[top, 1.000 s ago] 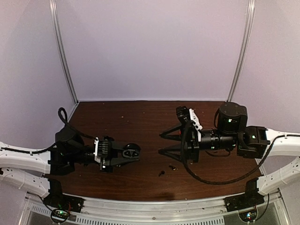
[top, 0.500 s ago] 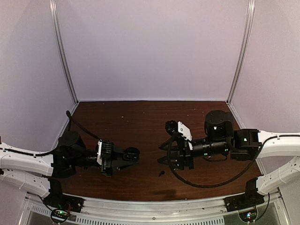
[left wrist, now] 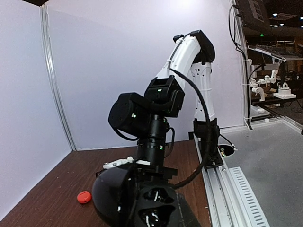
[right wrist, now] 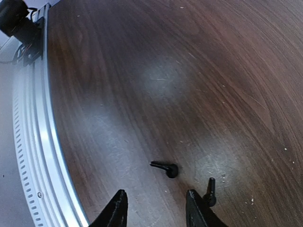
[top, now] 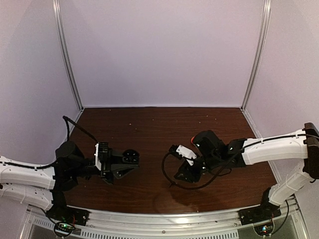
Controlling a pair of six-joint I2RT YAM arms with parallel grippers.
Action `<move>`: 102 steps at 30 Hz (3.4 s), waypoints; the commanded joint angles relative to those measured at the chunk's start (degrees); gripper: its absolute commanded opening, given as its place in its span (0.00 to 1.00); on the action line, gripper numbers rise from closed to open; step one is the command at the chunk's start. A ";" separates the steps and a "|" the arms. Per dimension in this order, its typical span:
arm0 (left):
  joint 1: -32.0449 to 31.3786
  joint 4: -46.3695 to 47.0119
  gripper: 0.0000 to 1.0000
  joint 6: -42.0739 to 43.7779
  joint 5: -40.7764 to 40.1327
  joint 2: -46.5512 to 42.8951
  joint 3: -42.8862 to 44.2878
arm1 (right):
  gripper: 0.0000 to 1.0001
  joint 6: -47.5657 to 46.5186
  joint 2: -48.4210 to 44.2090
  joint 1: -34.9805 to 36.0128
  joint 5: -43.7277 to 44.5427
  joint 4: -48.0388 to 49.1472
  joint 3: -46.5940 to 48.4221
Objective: Insert the wireless bluetooth earbuds into the charging case
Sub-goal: Pick up the left earbud from the center of the board, then place the left earbud at the center of the board, then adjust the left earbud at the center of the board.
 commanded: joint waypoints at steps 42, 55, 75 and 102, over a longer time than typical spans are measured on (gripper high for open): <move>0.52 6.82 0.15 -1.20 -0.82 1.27 -1.52 | 0.35 3.48 11.20 -5.05 7.47 6.37 -5.14; 0.98 6.37 0.15 -2.15 -3.77 0.21 -2.67 | 0.12 1.57 13.52 -1.71 12.23 1.14 -0.98; 1.81 5.75 0.15 -3.05 -6.75 -0.37 -2.69 | 0.09 -9.61 21.62 -0.87 10.53 -6.15 14.12; 1.86 4.88 0.15 -2.64 -6.95 -1.38 -2.68 | 0.50 -4.16 21.11 -2.79 17.25 -7.72 10.26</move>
